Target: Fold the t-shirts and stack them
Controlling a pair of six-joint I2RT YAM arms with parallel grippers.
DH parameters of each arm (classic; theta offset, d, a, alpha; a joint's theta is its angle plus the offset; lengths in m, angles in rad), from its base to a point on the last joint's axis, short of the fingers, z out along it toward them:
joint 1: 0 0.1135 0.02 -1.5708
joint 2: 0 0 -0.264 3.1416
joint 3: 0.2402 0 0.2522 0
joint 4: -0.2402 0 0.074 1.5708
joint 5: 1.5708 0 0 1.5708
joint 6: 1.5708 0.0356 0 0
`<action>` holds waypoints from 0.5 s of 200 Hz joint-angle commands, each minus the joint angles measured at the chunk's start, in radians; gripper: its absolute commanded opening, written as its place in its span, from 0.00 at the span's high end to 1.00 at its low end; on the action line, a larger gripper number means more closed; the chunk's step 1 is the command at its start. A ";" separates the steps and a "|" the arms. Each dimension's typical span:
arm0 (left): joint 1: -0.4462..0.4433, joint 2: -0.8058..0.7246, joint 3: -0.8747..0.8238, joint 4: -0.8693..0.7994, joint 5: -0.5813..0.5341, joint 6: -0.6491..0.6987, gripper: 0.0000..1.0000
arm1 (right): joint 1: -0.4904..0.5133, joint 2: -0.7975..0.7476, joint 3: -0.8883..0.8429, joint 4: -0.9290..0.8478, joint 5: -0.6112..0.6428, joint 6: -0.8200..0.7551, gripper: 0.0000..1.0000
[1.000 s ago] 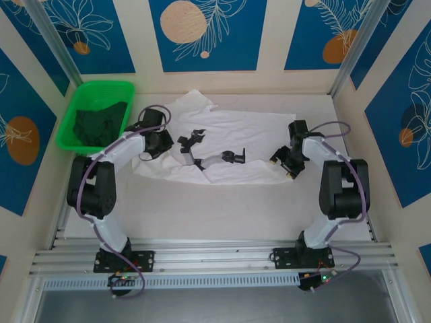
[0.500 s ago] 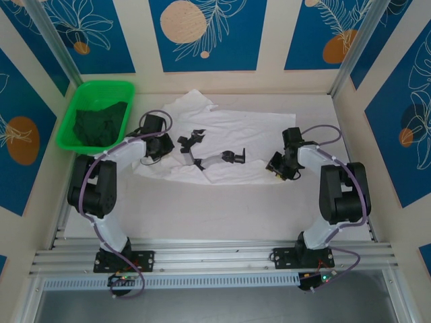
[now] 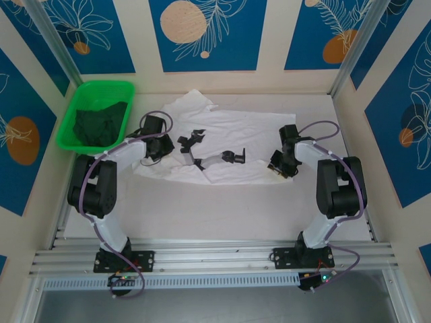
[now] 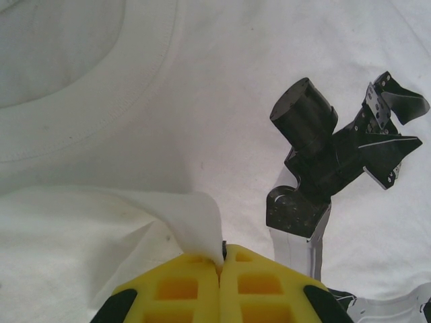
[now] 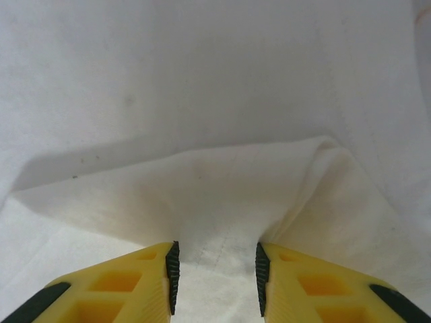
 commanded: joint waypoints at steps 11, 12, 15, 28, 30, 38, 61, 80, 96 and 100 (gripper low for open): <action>0.007 -0.003 -0.008 0.010 -0.006 0.016 0.95 | 0.011 0.019 0.023 -0.052 0.033 0.017 0.60; 0.007 -0.003 -0.008 0.009 -0.006 0.015 0.95 | 0.011 0.019 0.023 -0.052 0.033 0.017 0.59; 0.007 -0.003 -0.009 0.010 -0.007 0.014 0.95 | 0.010 0.018 0.021 -0.051 0.033 0.017 0.59; 0.007 -0.004 -0.010 0.010 -0.007 0.015 0.95 | 0.011 0.022 0.019 -0.055 0.036 0.017 0.58; 0.007 -0.004 -0.010 0.009 -0.006 0.015 0.95 | 0.011 0.022 0.019 -0.056 0.038 0.017 0.58; 0.006 -0.004 -0.010 0.009 -0.008 0.015 0.95 | 0.011 0.024 0.019 -0.055 0.041 0.017 0.58; 0.006 -0.003 -0.010 0.010 -0.007 0.014 0.94 | 0.003 0.031 0.023 -0.055 0.043 0.018 0.59; 0.006 -0.004 -0.010 0.008 -0.006 0.015 0.94 | -0.001 0.037 0.033 -0.053 0.037 0.016 0.64; 0.007 -0.006 -0.010 0.006 -0.009 0.015 0.94 | -0.003 0.041 0.040 -0.052 0.030 0.014 0.68; 0.006 -0.006 -0.010 0.007 -0.010 0.018 0.94 | -0.004 0.043 0.043 -0.053 0.029 0.013 0.69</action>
